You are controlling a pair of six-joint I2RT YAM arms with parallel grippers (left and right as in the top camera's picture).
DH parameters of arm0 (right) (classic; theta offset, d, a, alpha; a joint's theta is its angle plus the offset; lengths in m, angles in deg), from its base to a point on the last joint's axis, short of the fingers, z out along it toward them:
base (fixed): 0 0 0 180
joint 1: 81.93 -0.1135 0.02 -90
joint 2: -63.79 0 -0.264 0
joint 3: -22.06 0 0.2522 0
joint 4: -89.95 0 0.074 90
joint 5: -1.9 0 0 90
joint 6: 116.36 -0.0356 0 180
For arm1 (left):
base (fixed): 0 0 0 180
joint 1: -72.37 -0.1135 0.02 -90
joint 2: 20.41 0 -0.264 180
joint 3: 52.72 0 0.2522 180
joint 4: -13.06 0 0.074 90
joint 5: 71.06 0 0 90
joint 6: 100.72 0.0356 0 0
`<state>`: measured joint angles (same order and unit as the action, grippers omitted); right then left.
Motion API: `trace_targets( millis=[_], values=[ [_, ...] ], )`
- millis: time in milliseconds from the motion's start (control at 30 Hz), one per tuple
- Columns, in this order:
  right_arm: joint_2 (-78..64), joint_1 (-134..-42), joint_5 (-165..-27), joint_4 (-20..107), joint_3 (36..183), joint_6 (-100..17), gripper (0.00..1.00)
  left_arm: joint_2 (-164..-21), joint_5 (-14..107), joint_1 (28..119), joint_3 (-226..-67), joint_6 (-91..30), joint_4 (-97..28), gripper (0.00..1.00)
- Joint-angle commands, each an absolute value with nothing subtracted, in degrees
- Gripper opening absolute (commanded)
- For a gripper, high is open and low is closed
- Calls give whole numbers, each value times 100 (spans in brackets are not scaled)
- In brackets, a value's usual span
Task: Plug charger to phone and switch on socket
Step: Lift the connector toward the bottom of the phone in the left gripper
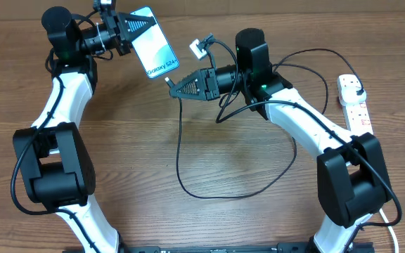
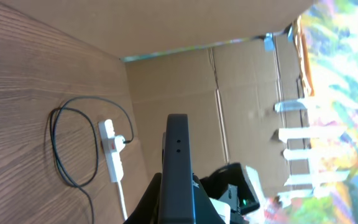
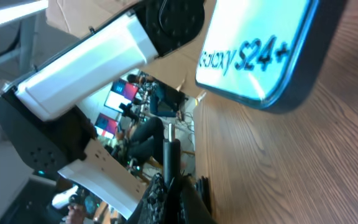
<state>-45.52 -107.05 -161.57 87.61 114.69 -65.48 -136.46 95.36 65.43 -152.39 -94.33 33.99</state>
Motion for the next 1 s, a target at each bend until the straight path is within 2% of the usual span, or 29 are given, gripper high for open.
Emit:
trace_targets(
  millis=[0, 167, 433, 967],
  values=[
    [-4356, -10692, -15803, 9099, 11583, -7592, 4, -13627, 9136, 6562, -15322, -9717, 3452, 4],
    [-4356, -10692, -15500, 9237, 11581, -8023, 4, -13627, 8964, 6562, -15322, -9737, 3552, 5],
    [-4358, -10692, -15349, 9239, 11581, -8032, 4, -13627, 8929, 6547, -15322, -9818, 3773, 4],
    [-4358, -10692, -15274, 8909, 11576, -7267, 4, -13627, 9204, 6521, -15322, -9857, 3727, 4]
  ],
)
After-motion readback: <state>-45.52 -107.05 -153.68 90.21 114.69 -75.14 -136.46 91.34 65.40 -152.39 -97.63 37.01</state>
